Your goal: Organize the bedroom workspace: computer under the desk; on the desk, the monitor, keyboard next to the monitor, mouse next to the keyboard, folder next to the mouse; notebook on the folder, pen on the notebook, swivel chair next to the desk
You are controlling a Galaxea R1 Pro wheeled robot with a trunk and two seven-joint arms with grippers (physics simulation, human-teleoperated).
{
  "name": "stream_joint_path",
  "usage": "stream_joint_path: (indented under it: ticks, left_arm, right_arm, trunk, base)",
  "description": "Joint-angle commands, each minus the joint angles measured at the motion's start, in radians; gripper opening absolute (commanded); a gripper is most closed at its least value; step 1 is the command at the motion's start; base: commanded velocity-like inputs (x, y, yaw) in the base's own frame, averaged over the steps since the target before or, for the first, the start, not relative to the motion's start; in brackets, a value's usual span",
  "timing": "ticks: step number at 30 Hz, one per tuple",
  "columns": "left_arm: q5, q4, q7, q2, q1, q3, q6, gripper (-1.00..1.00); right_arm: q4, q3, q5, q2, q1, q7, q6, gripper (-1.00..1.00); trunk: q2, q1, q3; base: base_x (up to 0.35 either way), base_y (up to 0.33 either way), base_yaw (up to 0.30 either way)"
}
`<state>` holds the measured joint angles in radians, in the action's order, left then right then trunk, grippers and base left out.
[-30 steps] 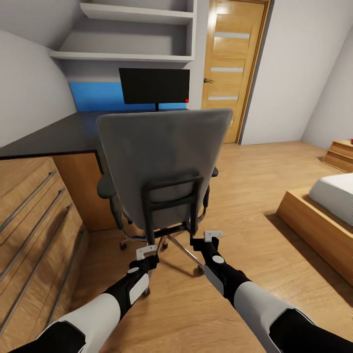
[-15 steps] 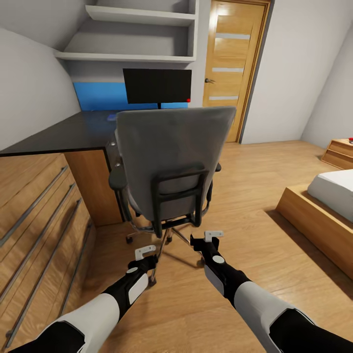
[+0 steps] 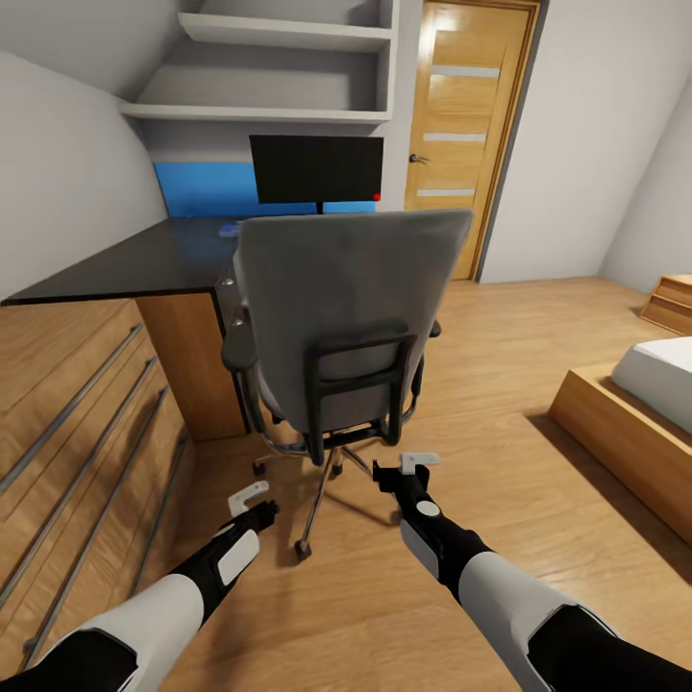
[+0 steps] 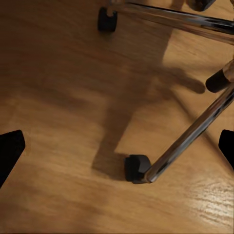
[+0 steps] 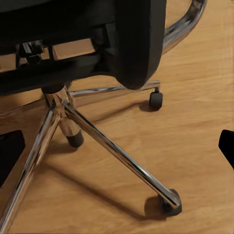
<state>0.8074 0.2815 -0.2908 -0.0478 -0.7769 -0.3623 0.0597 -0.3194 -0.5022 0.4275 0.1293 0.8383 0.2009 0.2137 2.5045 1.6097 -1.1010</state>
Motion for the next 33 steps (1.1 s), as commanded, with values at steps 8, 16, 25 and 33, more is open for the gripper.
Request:
stream_joint_path:
  ticks: [8,16,25,33]
  left_arm:
    - [0.02,0.001,-0.007,0.009,-0.001,-0.008,0.005,1.0]
    - [0.021,0.001,-0.006,0.013,-0.001,-0.008,0.004,1.0]
    - [0.02,0.001,-0.005,0.013,-0.001,-0.011,0.004,1.0]
    - [0.019,0.001,-0.005,0.013,-0.001,-0.013,0.005,1.0]
  right_arm:
    - [0.003,-0.006,0.011,-0.004,0.001,0.006,0.024,1.0]
    - [0.036,-0.005,0.014,-0.008,0.001,0.007,0.073,1.0]
    - [0.047,-0.004,0.016,-0.02,0.001,0.007,0.104,1.0]
    - [0.048,-0.005,0.016,-0.022,0.001,0.006,0.108,1.0]
  trunk:
    - [0.0,0.0,0.002]
    - [0.0,0.0,0.002]
    - [0.0,0.0,0.002]
    - [0.0,0.0,0.002]
  base:
    - [0.0,0.0,0.179]
    - [0.064,0.0,0.033]
    - [0.149,0.0,0.004]
    - [0.013,0.0,0.0]
